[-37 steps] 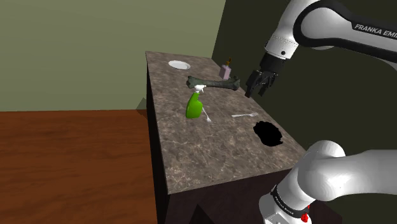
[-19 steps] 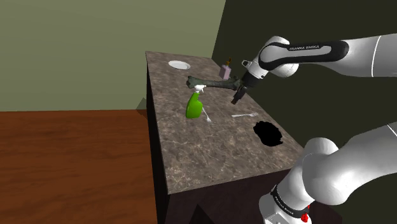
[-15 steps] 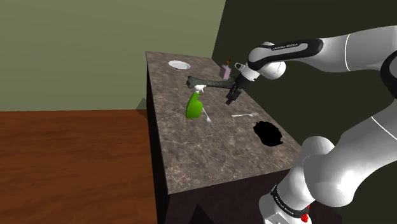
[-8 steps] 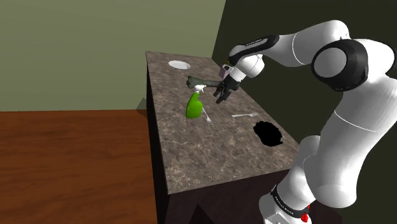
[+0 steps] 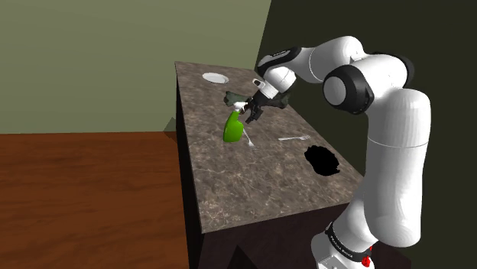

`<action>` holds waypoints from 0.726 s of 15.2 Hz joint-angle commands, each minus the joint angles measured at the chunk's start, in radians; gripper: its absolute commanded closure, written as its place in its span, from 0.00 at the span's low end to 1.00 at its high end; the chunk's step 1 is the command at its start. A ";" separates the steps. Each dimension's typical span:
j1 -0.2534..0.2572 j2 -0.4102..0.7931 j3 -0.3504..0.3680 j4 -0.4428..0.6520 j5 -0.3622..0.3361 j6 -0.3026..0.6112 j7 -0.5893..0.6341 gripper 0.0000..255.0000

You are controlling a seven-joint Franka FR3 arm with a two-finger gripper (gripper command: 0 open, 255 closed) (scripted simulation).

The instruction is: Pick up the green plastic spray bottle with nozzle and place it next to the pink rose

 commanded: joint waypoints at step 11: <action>0.003 0.050 0.035 -0.006 0.053 0.046 -0.030 0.00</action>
